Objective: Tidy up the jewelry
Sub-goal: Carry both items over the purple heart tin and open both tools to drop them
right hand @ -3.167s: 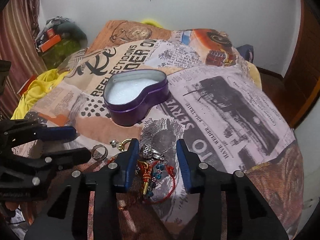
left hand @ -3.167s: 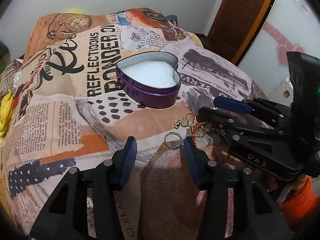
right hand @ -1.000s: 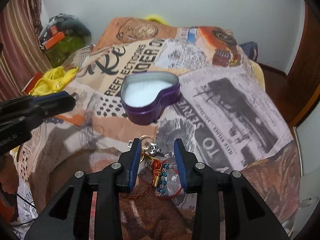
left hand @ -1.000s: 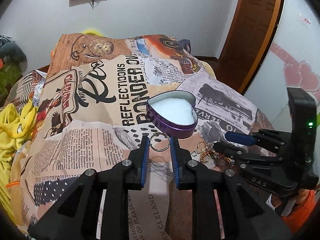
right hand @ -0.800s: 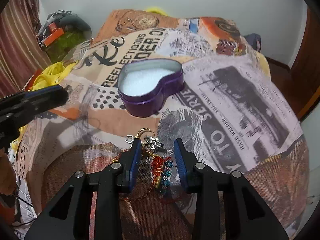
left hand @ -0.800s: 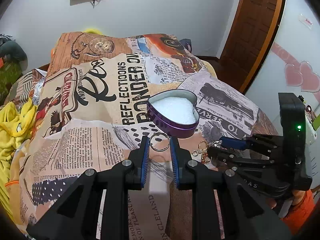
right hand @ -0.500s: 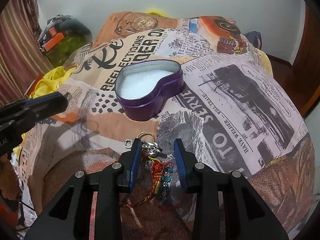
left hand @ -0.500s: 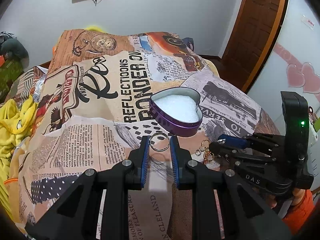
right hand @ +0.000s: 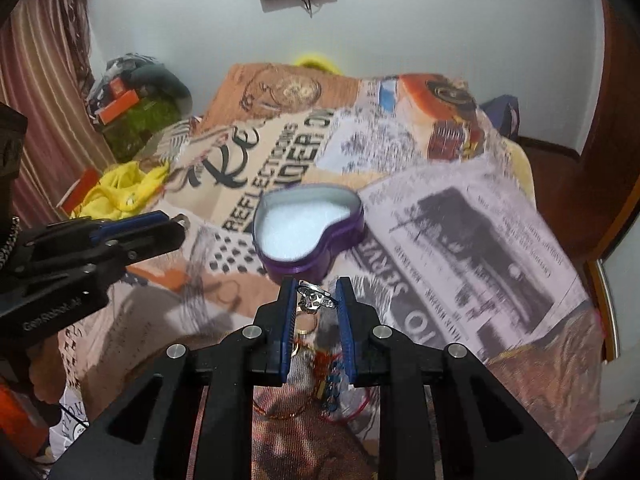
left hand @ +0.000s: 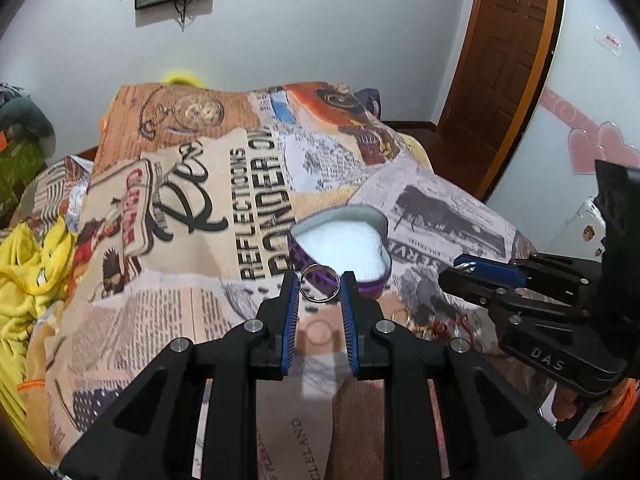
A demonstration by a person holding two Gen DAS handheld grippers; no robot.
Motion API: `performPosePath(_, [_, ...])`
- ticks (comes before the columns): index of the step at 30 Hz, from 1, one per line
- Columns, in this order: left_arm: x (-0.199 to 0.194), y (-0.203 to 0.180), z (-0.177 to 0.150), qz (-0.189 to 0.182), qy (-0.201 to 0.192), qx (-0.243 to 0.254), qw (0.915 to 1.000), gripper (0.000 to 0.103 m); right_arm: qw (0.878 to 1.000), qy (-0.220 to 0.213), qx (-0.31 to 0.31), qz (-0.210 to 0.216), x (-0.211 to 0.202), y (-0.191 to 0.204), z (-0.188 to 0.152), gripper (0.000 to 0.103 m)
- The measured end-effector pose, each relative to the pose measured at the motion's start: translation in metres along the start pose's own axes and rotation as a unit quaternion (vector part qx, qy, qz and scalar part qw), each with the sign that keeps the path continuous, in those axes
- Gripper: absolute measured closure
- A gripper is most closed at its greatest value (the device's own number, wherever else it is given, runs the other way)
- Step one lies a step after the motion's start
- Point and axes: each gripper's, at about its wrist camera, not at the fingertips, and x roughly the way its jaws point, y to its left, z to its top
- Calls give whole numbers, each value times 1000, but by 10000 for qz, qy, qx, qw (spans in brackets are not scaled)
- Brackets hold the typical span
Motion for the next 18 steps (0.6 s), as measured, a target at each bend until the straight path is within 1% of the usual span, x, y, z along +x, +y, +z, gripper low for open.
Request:
performPosePath(6, [0,1,13,18,-136,7,9999,83,9996,-257,-131,-49,-9,2,16,85])
performPosePath(11, [3,4,23,84,-225,29,9997,83,9989,-432,-157,-19,-8,0,28,85])
performPosePath(18, [11,12,35,148,-282,19,9995,83,9987,-454,-220,18,7,0,42,85])
